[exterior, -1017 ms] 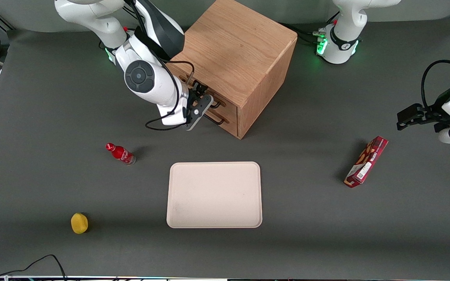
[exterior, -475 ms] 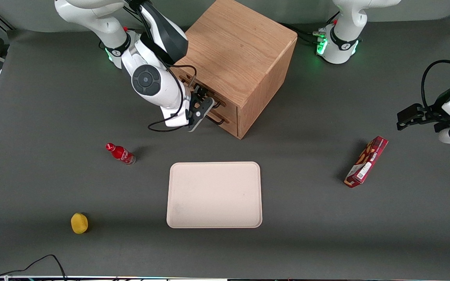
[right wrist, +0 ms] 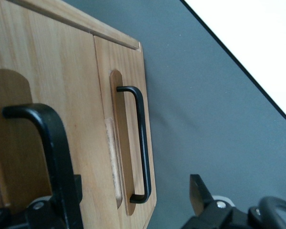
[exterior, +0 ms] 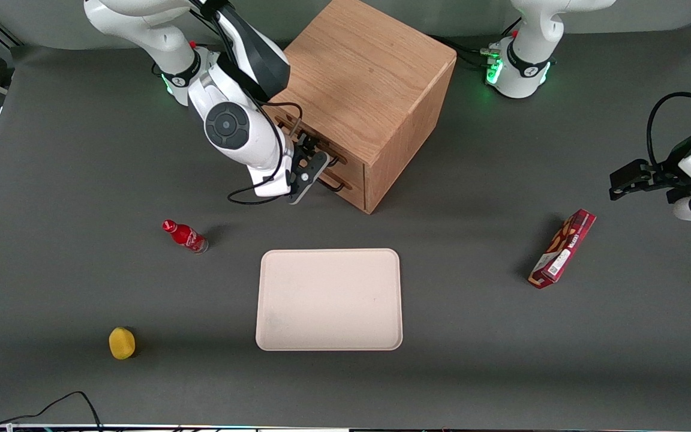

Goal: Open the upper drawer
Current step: 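Pull the handle outward with the right gripper, sliding the drawer open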

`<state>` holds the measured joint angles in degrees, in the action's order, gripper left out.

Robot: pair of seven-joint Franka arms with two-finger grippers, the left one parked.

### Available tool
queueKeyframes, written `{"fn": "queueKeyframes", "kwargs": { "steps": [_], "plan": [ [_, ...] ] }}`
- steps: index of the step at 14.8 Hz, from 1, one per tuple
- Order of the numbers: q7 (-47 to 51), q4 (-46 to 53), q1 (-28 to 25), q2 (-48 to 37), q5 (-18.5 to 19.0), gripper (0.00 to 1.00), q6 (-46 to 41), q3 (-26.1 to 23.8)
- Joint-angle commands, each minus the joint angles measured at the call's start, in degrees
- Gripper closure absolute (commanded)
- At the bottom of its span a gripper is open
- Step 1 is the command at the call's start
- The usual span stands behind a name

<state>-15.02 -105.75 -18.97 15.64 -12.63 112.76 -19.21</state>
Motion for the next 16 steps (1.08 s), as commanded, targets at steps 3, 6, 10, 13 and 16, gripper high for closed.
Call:
{"fn": "queueKeyframes", "kwargs": {
  "steps": [3,6,10,13,16],
  "plan": [
    [-0.72,3.53,0.16,1.85,1.11,0.0,0.18,0.84],
    [-0.72,5.2,1.03,3.25,2.69,0.0,0.18,0.92],
    [-2.03,5.64,2.18,3.43,3.14,0.0,0.18,0.92],
    [-2.03,6.25,2.79,3.78,4.8,0.0,0.18,0.92],
    [-2.21,6.96,3.94,4.66,5.42,0.0,0.18,0.92]
  ]
}}
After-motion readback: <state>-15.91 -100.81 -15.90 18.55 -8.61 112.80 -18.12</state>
